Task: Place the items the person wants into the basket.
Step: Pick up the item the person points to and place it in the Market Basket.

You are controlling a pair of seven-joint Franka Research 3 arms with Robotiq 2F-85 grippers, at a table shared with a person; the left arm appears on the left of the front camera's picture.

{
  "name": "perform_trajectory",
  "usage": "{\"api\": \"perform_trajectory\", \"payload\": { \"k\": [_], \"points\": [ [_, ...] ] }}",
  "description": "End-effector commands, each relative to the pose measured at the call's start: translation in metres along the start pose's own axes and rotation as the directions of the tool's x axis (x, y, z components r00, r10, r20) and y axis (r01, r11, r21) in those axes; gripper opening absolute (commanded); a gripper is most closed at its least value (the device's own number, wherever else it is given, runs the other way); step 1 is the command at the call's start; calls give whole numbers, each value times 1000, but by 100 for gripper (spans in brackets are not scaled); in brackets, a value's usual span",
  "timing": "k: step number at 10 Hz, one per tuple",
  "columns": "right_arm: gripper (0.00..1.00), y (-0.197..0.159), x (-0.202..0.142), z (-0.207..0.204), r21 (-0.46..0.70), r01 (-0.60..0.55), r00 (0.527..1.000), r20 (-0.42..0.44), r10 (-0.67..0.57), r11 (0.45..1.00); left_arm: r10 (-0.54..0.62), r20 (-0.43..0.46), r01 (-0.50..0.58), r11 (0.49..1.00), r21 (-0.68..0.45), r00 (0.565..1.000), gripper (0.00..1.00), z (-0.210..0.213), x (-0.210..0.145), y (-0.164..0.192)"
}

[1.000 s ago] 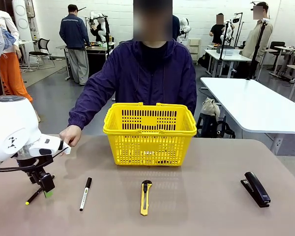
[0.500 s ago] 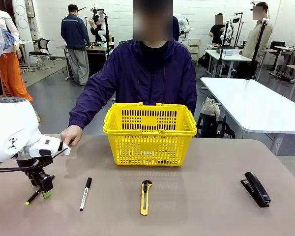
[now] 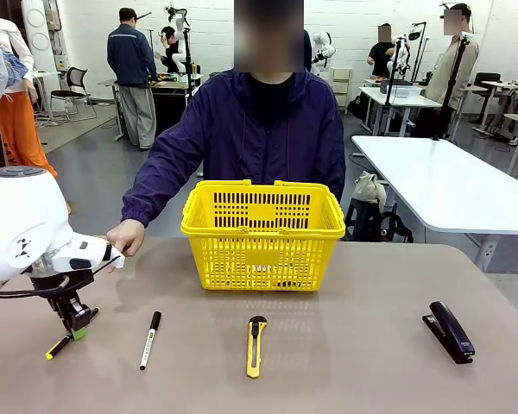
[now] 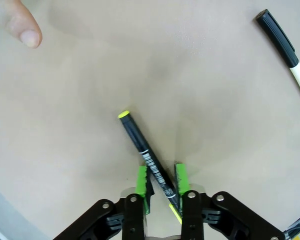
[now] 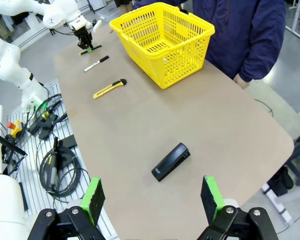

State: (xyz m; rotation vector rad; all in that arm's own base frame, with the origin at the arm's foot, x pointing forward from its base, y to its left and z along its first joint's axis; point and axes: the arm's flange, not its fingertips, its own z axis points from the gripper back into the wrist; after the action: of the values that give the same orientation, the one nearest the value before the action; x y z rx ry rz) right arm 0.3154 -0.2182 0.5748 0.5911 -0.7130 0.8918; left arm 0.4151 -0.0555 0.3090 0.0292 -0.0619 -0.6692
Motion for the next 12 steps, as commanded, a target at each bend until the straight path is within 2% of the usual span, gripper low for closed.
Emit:
{"api": "perform_trajectory", "payload": {
  "k": [1, 4, 5, 9, 12],
  "points": [
    [100, -2, 1, 0, 7, -15, 1000, 24, 15, 1000, -5, -21, 6, 1000, 19, 1000, 0, -4, -3, 1],
    [100, -2, 1, 0, 7, -15, 1000, 24, 15, 1000, -29, -4, 29, 999, 26, 1000, 0, 4, -4, 0],
    [100, -2, 1, 0, 7, -15, 1000, 24, 15, 1000, -55, -22, 55, 998, 17, 998, 0, 26, -4, -2],
    [100, -2, 1, 0, 7, -15, 1000, 24, 15, 1000, -169, 41, 161, 976, 145, 985, 0, 176, -17, -13],
    [100, -2, 1, 0, 7, -15, 1000, 24, 15, 1000, -181, 51, 174, 977, 122, 982, 0, 239, -17, -7]
  ]
}}
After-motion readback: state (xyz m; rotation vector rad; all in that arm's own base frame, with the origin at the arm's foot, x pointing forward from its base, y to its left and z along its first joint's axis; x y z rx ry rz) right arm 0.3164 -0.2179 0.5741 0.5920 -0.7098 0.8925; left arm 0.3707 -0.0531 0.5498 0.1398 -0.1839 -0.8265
